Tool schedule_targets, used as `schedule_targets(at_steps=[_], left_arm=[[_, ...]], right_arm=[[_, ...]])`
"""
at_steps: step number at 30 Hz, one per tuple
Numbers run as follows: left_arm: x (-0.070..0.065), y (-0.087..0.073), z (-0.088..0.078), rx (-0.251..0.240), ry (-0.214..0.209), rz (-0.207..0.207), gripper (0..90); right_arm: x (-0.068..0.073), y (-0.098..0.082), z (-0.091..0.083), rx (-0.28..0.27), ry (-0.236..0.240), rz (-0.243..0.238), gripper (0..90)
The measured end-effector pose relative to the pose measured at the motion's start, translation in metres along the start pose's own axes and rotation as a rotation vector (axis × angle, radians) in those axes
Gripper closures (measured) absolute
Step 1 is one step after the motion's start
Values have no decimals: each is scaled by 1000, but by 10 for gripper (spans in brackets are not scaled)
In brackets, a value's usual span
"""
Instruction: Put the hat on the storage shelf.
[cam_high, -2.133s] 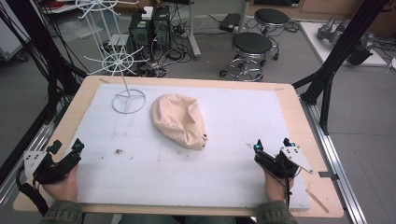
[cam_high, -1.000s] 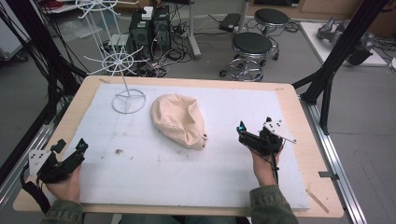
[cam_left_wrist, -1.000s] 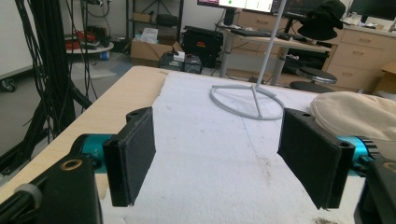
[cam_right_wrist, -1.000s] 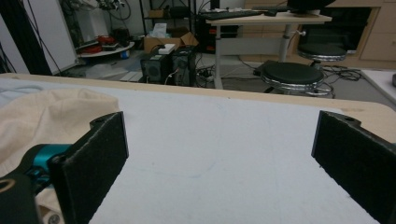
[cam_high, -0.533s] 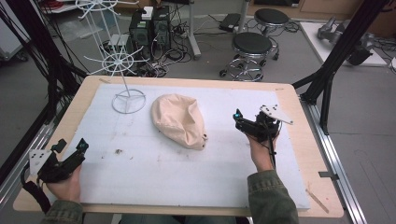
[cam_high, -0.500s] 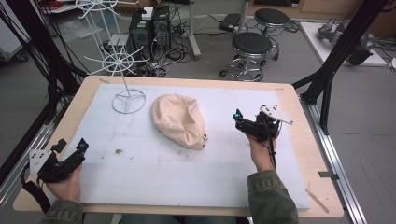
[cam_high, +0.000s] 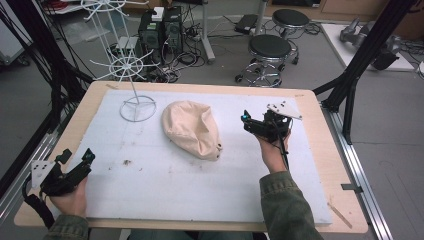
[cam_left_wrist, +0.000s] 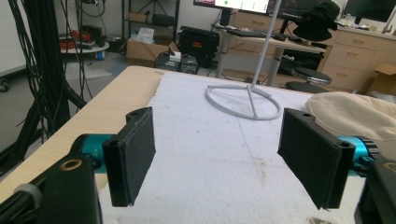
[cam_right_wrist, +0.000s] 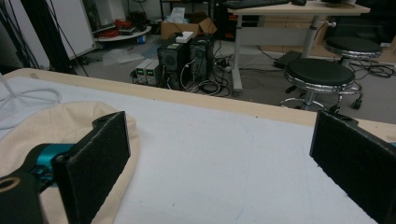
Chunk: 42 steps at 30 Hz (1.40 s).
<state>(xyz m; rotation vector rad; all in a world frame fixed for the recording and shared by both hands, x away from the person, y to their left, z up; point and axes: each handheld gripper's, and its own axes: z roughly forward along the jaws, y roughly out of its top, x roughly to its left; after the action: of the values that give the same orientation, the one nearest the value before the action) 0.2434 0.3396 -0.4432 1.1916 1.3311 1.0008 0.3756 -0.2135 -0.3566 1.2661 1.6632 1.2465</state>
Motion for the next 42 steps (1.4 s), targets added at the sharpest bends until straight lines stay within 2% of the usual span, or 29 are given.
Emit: schedule_targets(at_steps=[6, 17, 26, 32, 42], left_arm=[[2, 0, -2, -4, 6, -7, 273], [2, 0, -2, -6, 5, -11, 272], [4, 0, -4, -8, 8, -21, 272], [3, 0, -4, -10, 6, -24, 273], [3, 0, -3, -11, 7, -25, 273]], right_arm=[[7, 7, 6, 6, 14, -5, 39], [30, 27, 25, 27, 47, -76, 41], [47, 37, 43, 42, 66, -100, 44], [57, 39, 55, 75, 81, -114, 44], [68, 44, 69, 94, 93, -136, 45]])
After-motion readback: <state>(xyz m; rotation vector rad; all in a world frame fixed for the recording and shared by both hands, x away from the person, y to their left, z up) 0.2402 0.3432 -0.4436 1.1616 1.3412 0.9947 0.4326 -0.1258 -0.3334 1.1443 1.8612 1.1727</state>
